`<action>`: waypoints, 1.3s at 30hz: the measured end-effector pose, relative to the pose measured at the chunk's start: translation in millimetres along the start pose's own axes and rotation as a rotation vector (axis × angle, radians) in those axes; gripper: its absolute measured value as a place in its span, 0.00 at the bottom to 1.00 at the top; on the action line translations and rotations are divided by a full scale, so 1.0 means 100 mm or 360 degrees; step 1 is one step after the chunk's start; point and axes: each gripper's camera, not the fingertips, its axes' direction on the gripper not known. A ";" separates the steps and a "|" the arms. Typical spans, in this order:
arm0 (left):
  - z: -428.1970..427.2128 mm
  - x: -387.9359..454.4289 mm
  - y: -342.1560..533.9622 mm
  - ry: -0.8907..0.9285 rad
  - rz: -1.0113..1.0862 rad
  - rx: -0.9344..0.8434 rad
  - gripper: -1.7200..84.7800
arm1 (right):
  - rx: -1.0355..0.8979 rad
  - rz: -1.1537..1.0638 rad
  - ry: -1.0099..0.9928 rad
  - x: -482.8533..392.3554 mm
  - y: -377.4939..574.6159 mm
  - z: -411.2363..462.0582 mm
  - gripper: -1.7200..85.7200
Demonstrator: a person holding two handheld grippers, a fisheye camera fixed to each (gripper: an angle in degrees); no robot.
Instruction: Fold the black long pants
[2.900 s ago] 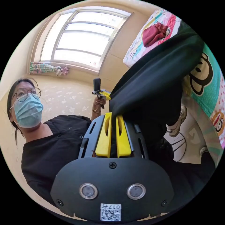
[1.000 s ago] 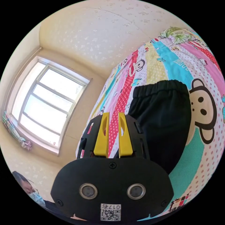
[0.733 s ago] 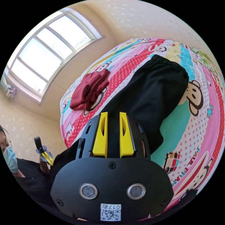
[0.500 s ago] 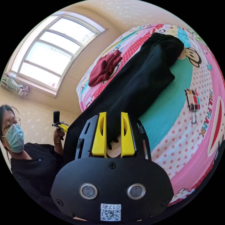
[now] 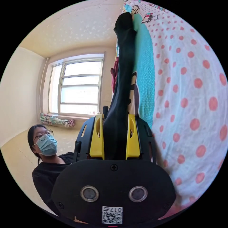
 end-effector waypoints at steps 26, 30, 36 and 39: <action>2.01 1.33 -0.51 0.0141 0.0771 -0.0092 0.07 | -0.0048 -0.0776 -0.0117 -1.95 -2.42 -0.95 0.02; 2.74 2.53 -0.10 -0.0009 0.1215 -0.0086 0.07 | -0.0053 -0.1214 0.0013 -3.23 -2.54 -1.34 0.02; 3.88 3.82 0.42 -0.0127 0.1713 0.0064 0.07 | -0.0016 -0.1677 0.0089 -4.68 -3.07 -1.86 0.02; 4.45 4.17 0.41 -0.0146 0.1822 0.0186 0.07 | 0.0006 -0.1775 0.0034 -5.06 -3.67 -2.10 0.02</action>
